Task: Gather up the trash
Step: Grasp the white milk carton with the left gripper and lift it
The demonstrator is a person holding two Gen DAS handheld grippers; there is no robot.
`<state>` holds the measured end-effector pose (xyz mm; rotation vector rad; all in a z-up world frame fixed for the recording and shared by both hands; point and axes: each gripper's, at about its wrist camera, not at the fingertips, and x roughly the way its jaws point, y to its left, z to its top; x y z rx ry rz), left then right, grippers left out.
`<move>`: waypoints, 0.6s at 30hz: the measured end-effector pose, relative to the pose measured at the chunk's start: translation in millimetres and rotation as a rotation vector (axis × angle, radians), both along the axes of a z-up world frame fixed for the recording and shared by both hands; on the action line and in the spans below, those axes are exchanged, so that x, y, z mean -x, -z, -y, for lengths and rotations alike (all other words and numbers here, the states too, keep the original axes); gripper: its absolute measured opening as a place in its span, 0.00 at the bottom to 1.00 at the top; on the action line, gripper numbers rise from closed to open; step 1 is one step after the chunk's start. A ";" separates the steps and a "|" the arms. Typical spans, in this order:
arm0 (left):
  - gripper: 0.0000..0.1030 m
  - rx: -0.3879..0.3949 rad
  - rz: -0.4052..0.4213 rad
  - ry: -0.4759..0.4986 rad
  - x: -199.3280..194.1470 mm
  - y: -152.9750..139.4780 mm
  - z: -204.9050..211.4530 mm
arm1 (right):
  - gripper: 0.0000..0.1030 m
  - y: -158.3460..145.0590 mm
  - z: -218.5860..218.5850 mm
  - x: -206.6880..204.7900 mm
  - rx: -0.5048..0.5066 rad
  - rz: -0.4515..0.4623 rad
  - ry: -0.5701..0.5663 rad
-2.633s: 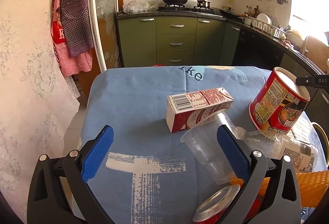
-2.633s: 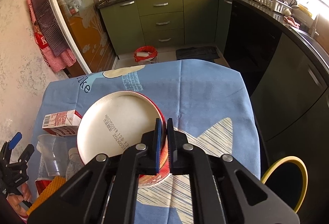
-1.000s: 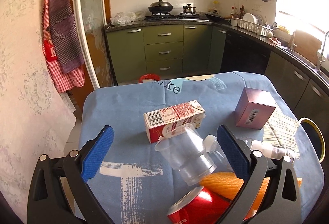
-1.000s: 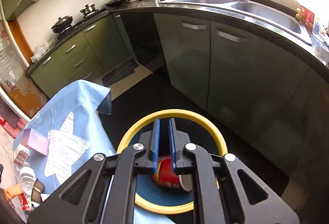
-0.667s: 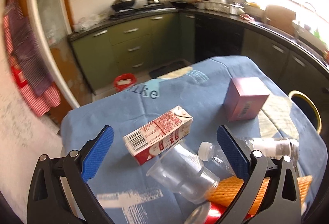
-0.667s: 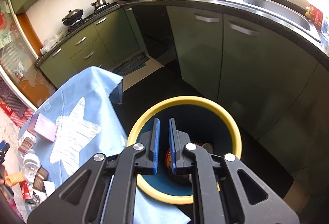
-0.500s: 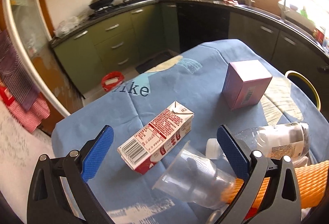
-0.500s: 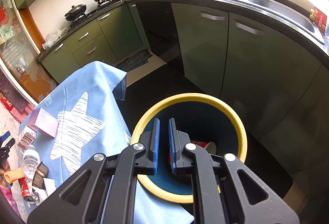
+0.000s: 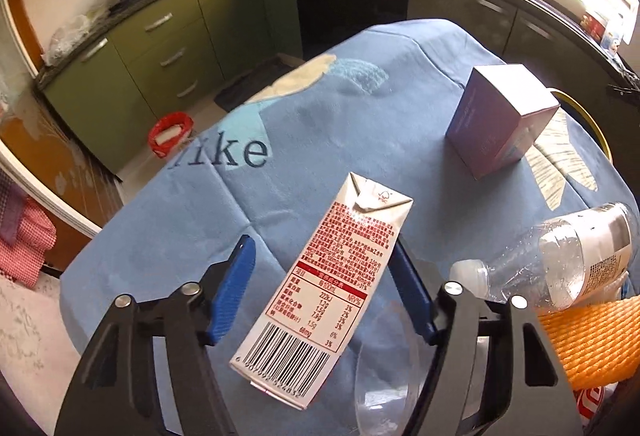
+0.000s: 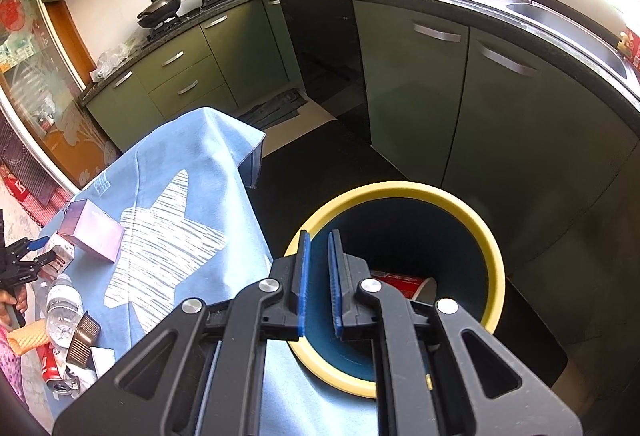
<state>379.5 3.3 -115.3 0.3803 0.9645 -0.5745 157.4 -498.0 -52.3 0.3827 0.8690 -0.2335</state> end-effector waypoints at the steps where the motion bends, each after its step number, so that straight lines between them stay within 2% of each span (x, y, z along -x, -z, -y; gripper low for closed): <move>1: 0.56 0.006 -0.018 0.005 -1.2 2.6 0.5 | 0.09 0.4 0.2 -0.3 -0.002 -0.001 -0.004; 2: 0.54 0.013 -0.041 0.010 -3.3 6.4 1.5 | 0.09 1.1 -0.2 -0.7 -0.006 -0.002 -0.009; 4: 0.40 0.028 -0.067 0.013 -4.9 10.6 4.2 | 0.09 2.0 0.7 -0.3 -0.010 -0.002 -0.015; 7: 0.37 0.027 -0.065 -0.009 -4.4 10.1 5.4 | 0.09 1.8 0.8 1.5 -0.018 0.003 -0.018; 11: 0.36 0.046 -0.014 -0.087 -2.0 -9.0 -3.6 | 0.09 -1.7 6.8 10.0 -0.026 0.024 -0.014; 15: 0.36 0.088 0.066 -0.159 6.6 -42.8 -9.6 | 0.09 -5.9 15.2 24.4 -0.040 0.053 -0.005; 18: 0.35 0.130 0.095 -0.163 13.7 -63.7 -5.4 | 0.09 -6.5 20.2 36.5 -0.047 0.070 0.005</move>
